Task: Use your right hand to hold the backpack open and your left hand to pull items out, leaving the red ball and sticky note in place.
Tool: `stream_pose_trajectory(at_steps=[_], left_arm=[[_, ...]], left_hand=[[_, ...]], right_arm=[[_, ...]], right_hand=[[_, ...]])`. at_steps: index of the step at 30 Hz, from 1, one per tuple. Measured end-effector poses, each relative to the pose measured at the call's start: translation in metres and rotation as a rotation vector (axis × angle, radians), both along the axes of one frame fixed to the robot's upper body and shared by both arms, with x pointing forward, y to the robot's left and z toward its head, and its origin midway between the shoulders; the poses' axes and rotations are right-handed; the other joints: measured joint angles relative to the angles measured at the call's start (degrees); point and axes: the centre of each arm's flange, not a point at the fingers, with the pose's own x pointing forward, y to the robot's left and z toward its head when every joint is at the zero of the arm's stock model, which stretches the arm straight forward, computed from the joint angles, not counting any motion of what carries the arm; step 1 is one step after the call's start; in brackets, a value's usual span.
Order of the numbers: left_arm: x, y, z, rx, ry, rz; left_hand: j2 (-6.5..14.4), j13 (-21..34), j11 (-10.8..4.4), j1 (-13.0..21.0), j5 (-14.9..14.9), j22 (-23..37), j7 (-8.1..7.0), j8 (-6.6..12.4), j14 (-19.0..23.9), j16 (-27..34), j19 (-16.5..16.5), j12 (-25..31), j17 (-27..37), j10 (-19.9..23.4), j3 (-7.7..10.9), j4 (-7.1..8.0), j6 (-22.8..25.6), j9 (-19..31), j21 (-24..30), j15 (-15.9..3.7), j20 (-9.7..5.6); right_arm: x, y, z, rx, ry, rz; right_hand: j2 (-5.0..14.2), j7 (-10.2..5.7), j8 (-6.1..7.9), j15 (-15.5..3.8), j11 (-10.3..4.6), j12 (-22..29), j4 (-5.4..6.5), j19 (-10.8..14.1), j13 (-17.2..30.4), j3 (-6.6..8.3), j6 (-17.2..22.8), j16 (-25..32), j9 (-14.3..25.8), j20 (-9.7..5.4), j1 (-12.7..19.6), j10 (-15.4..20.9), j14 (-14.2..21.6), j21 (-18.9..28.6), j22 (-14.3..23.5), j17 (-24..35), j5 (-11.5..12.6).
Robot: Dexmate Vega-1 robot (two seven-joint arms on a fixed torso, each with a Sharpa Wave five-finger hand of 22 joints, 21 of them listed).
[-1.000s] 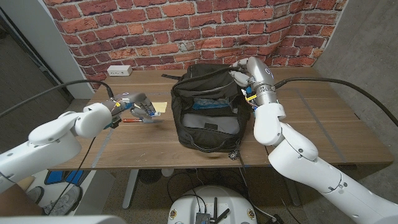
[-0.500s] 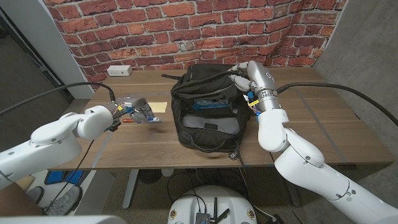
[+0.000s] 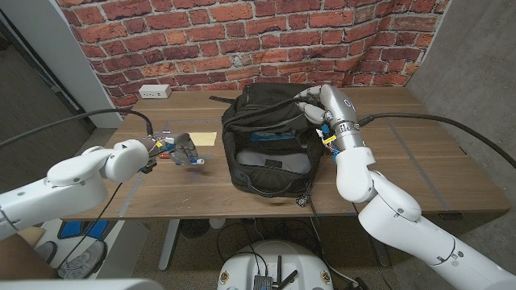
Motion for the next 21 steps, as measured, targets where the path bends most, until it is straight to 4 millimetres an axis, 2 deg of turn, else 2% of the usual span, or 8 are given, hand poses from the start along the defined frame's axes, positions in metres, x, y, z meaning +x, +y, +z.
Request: stream_pose_trajectory(at_steps=[3, 21], left_arm=[[0.002, 0.0, -0.003, 0.018, 0.004, 0.01], [0.015, 0.0, -0.022, 0.096, -0.009, 0.082]], left_hand=[[0.0, 0.0, 0.0, 0.0, 0.03, 0.0, 0.0, 0.0, 0.0, -0.05, 0.0, 0.0, 0.01, 0.0, 0.0, 0.0, 0.0, 0.0, 0.0, 0.0, 0.0], [-0.11, 0.0, -0.02, -0.1, 0.27, 0.0, -0.28, -0.21, -0.09, -0.1, 0.0, -0.06, 0.04, -0.02, 0.0, 0.0, 0.25, 0.0, 0.0, 0.09, 0.0]], right_arm=[[0.002, 0.0, -0.003, -0.005, -0.002, 0.0], [0.01, 0.0, -0.017, -0.005, -0.012, 0.001]], right_hand=[[0.0, 0.0, -0.04, 0.0, 0.0, 0.0, 0.0, -0.62, 0.14, 0.0, -0.01, -0.23, 0.0, -0.01, 0.0, 0.0, 0.0, 0.0, 0.0, 0.0, 0.0], [0.02, -0.11, -0.2, 0.0, 0.01, 0.0, 0.03, -0.62, 0.27, 0.03, -0.1, -0.22, -0.04, -0.01, 0.03, -0.01, 0.0, 0.0, 0.0, -0.01, 0.21]])
